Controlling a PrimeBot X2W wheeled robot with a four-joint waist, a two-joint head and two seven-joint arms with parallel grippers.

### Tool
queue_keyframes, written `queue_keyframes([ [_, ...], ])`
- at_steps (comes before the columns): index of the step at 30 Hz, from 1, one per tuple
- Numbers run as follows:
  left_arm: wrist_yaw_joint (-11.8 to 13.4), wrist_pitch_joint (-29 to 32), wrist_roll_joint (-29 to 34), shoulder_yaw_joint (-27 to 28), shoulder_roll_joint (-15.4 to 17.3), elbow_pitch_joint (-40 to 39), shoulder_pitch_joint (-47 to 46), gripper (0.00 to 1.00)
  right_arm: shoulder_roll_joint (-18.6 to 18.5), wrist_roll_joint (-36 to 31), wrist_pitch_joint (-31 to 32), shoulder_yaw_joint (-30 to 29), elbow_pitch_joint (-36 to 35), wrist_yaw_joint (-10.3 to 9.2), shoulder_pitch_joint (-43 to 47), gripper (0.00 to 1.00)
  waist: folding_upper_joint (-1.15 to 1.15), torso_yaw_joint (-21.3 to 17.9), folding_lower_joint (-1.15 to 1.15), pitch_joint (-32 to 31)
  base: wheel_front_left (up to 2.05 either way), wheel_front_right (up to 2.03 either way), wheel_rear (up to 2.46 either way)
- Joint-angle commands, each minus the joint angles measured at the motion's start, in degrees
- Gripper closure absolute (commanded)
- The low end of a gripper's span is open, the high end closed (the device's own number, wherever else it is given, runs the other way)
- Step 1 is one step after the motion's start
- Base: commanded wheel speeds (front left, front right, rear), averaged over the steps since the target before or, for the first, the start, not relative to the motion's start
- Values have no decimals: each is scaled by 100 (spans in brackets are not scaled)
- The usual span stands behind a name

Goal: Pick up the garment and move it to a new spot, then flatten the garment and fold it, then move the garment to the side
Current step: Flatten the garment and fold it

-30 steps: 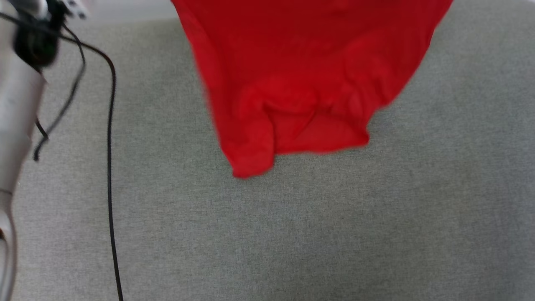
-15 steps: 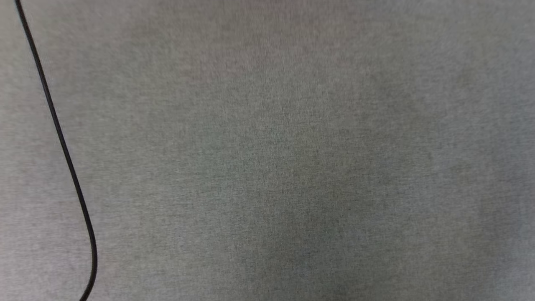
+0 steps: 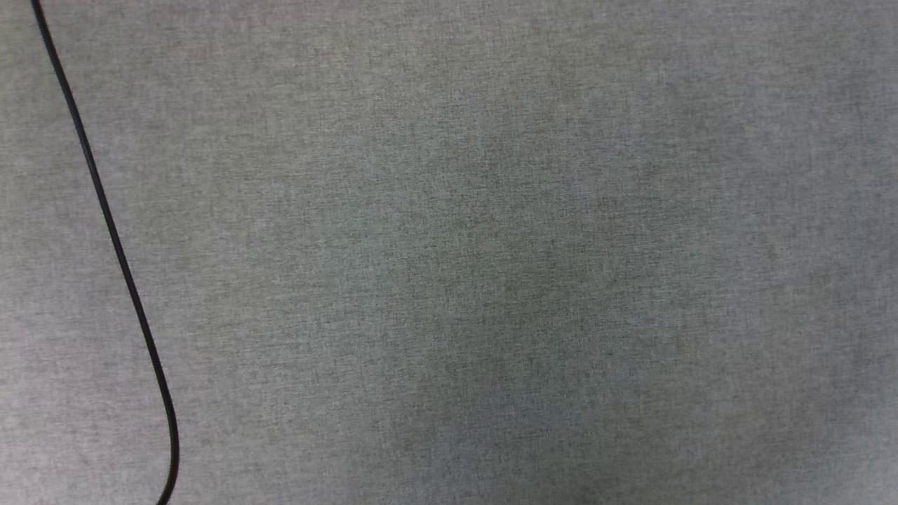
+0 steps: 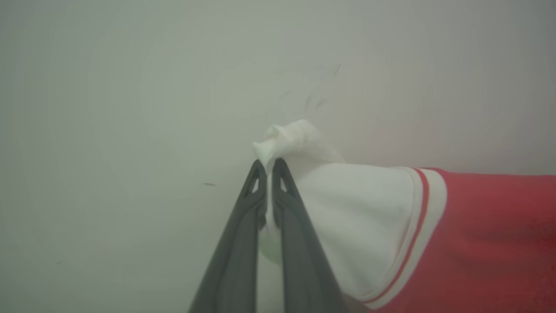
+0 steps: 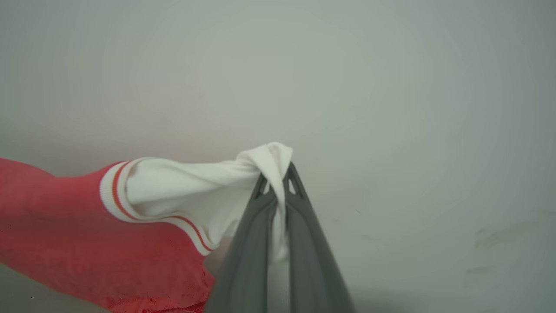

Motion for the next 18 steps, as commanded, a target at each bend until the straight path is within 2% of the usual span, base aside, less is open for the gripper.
queue_keyframes([
  [1,-65,-38,46,109,-47,-58,220,100,42,166,-107,136,143,-8,148,100,0,29,-2,2,0,0,0],
  [7,-186,-39,31,498,-168,-295,1069,100,130,687,-383,541,394,-7,738,100,0,72,-2,-161,0,0,0],
  [13,-284,-39,37,1013,-363,-798,2554,100,-41,1349,-684,970,258,-7,2031,100,0,162,-2,-540,0,0,0],
  [18,-297,-38,231,1455,-492,-1601,3882,100,-218,1828,-879,1181,-55,-6,3247,100,0,172,-2,-890,0,0,0],
])
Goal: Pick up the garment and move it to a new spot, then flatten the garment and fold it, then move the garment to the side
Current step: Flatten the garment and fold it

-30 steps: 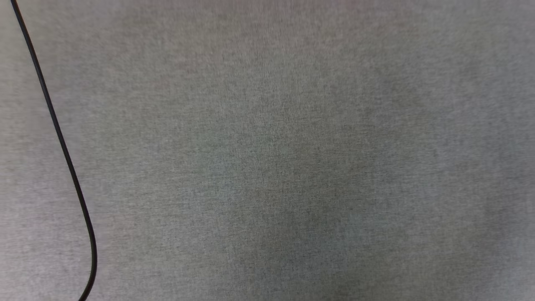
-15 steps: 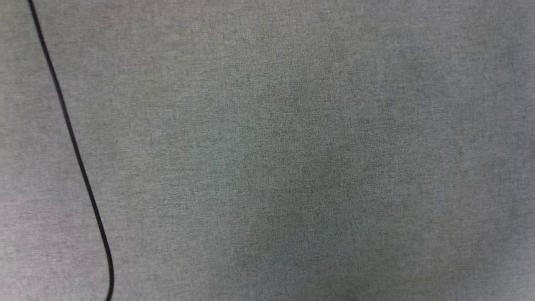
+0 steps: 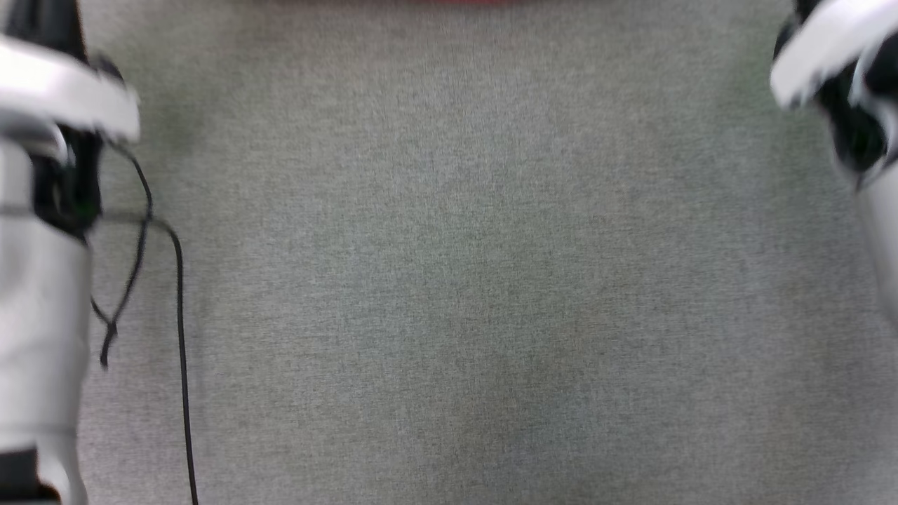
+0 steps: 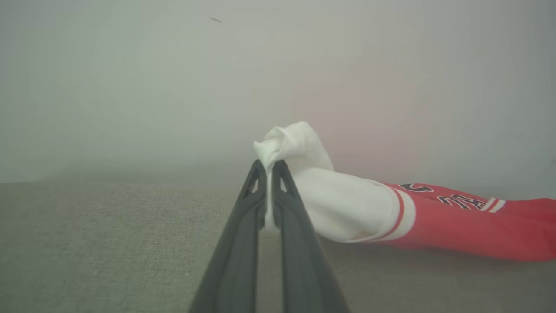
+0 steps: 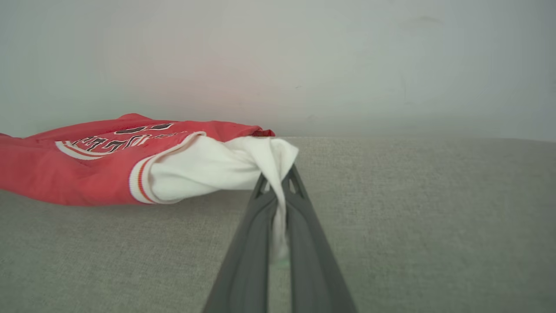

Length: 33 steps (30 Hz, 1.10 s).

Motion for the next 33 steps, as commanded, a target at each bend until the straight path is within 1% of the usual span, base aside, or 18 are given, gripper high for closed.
queue_keyframes([
  [1,-5,-37,46,103,-24,-159,262,100,-79,83,-55,15,-93,-4,263,100,0,7,0,-205,0,0,0],
  [4,-6,-37,186,225,-57,-623,963,100,-172,278,-119,11,-336,-5,924,100,0,4,0,-465,0,0,0],
  [8,-3,-37,283,373,-131,-1171,1868,100,-191,413,-148,-113,-592,-5,1775,100,0,-12,0,-853,0,0,0],
  [11,-4,-37,320,476,-174,-1502,2500,100,-206,398,-128,-265,-798,-5,2362,100,0,-2,0,-1150,0,0,0],
  [15,-4,-38,199,587,-285,-1764,3242,100,-177,357,-56,-524,-1086,-5,3203,100,0,41,0,-1539,0,0,0],
  [20,-3,-38,193,765,-388,-1901,4139,100,24,240,45,-957,-1486,-5,4203,100,0,34,0,-1942,0,0,0],
  [25,-3,-39,190,917,-584,-2008,4903,100,317,114,173,-1432,-1830,-6,5106,100,0,60,0,-2271,0,0,0],
  [33,-2,-39,647,963,-750,-2222,5927,100,755,-184,493,-2262,-2478,-7,6380,100,0,142,0,-2741,0,0,0],
])
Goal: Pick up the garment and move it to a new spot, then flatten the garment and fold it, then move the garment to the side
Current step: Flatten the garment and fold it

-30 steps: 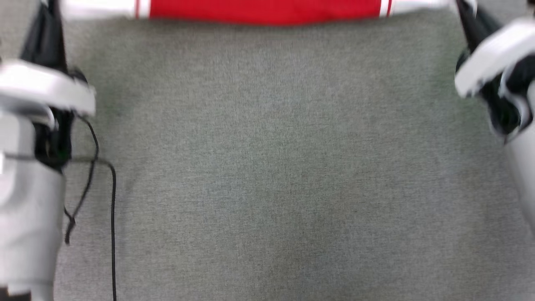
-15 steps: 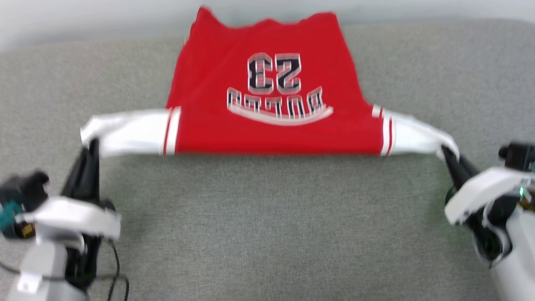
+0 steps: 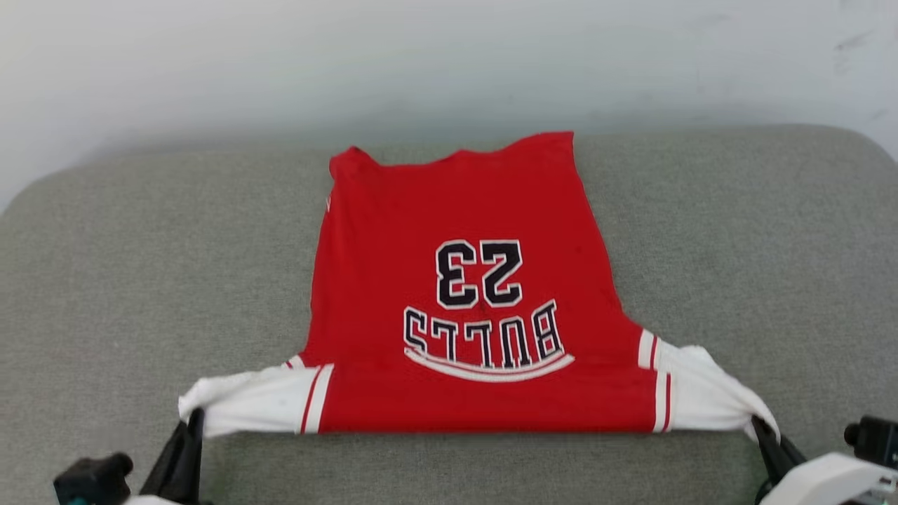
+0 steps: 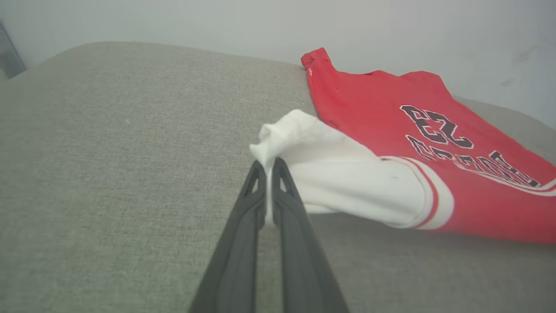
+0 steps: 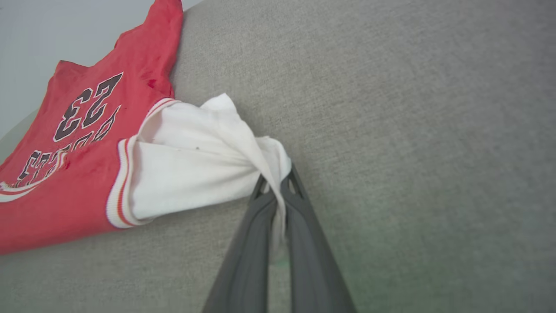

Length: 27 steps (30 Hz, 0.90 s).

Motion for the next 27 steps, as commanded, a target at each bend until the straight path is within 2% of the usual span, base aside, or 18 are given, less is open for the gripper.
queue_keyframes([
  [1,12,-40,109,48,-6,-1,160,100,59,-82,46,-136,-145,-10,240,100,0,44,2,-141,0,0,0],
  [5,12,-39,340,0,-141,42,457,100,303,-315,179,-428,-525,-10,781,100,0,127,2,-245,0,0,0],
  [12,11,-39,848,73,-405,-113,606,100,419,-807,490,-479,-1062,-9,1334,100,0,216,2,-268,0,0,0],
  [14,11,-39,998,69,-494,-213,583,100,458,-876,546,-445,-1167,-8,1318,61,0,229,2,-261,0,0,0],
  [16,11,-39,1082,54,-535,-241,525,100,462,-894,553,-423,-1259,-8,1214,0,0,249,2,-244,0,0,0],
  [23,10,-39,1247,-58,-655,-452,245,100,289,-1102,146,-355,-1645,-7,485,0,0,404,2,-19,0,0,0],
  [27,10,-39,1332,-50,-732,-681,27,100,142,-1159,142,-459,-1489,-6,-338,0,0,565,2,299,0,0,0],
])
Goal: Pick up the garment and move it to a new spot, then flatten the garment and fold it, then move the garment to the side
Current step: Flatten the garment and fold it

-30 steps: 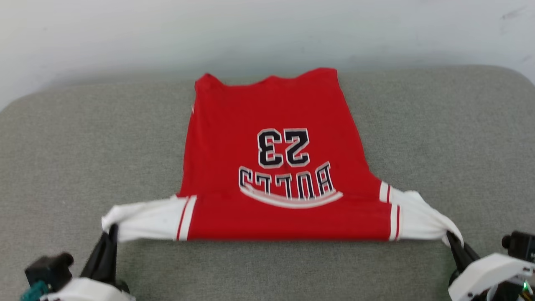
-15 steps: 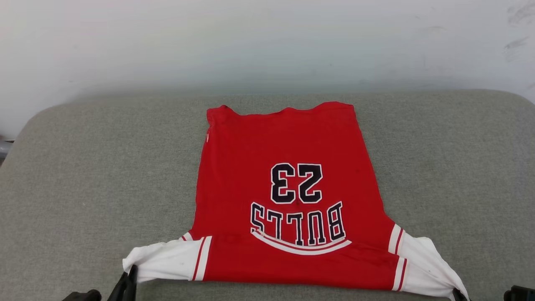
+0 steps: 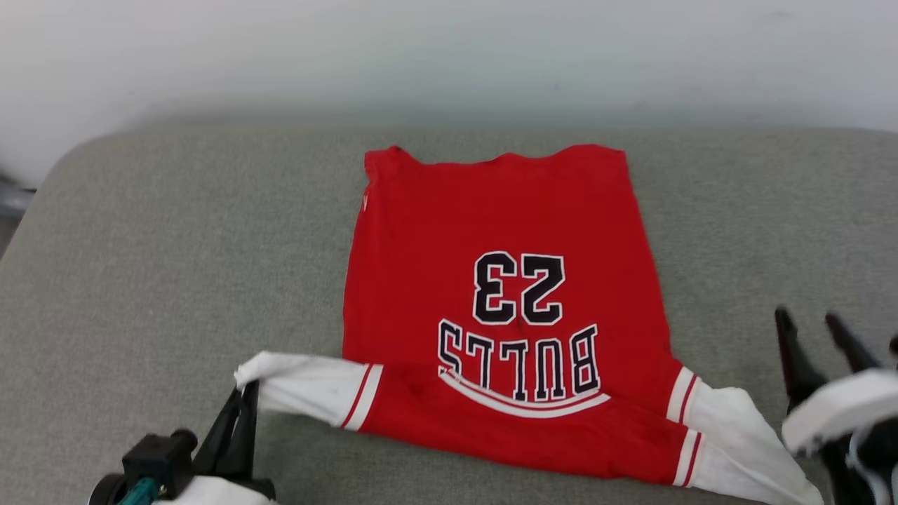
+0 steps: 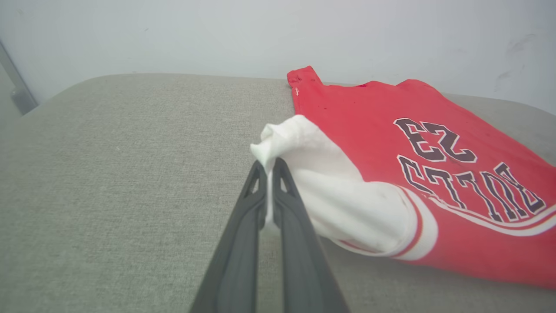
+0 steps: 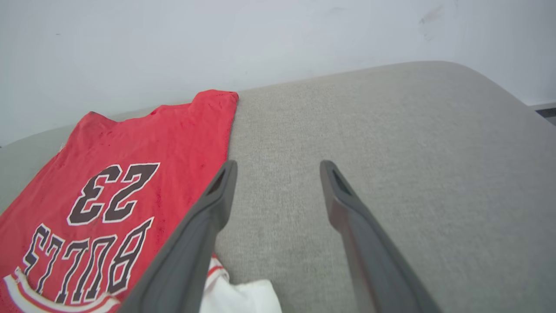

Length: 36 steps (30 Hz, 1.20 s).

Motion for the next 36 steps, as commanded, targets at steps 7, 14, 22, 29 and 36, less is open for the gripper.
queue_keyframes([
  [7,9,-33,116,-186,-173,-458,-603,100,-449,109,586,-69,1075,-2,-2059,0,0,538,0,911,0,0,0],
  [14,9,-33,64,-618,-331,-576,-1122,100,-1031,211,1734,243,2167,-3,-3682,0,0,1054,0,1491,0,0,0],
  [22,9,-33,4,-915,-416,-765,-1486,100,-1392,-105,3011,411,2962,-2,-5050,0,0,1445,0,1946,0,0,0],
  [29,9,-33,-98,-1162,-485,-952,-1766,100,-1483,-486,3694,369,3360,-2,-5895,0,0,1693,0,2454,0,0,0],
  [36,8,-33,-166,-1266,-534,-1018,-1910,100,-1364,-615,4111,256,3892,-2,-5774,0,0,1798,0,2701,0,0,0],
])
